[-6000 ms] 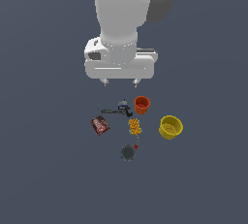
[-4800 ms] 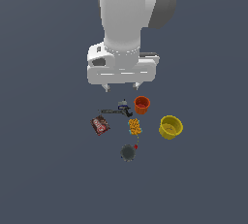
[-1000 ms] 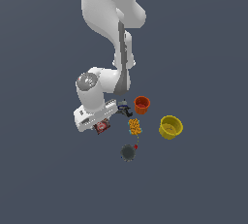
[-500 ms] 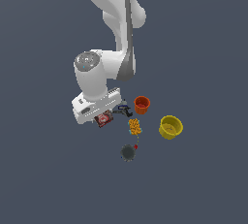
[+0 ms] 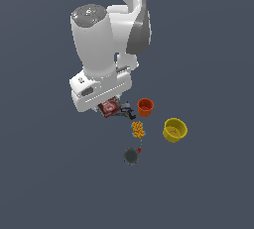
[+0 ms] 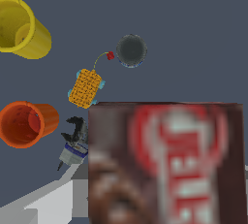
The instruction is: Pick up a designated object from a clutter of objects.
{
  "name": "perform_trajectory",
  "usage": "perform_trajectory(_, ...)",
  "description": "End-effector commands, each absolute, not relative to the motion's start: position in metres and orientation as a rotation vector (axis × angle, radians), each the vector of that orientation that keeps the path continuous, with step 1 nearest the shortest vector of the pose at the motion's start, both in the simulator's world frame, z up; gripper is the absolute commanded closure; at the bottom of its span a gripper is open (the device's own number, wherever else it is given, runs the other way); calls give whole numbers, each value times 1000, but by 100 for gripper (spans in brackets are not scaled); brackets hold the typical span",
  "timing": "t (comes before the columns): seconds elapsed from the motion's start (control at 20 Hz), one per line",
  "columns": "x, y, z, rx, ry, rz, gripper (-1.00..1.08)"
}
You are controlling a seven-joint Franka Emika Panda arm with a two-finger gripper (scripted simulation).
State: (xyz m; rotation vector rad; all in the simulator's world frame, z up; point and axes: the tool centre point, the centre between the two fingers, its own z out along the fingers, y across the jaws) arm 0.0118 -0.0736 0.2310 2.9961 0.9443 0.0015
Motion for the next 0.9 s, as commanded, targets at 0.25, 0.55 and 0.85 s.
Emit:
perform_trajectory(0.25, 17, -55, 310, 2997, 945, 0, 108)
perform_trajectory(0.55, 22, -45, 357, 2998, 943, 0, 108)
perform_trajectory(0.85, 26, -40, 384, 2998, 941, 0, 108)
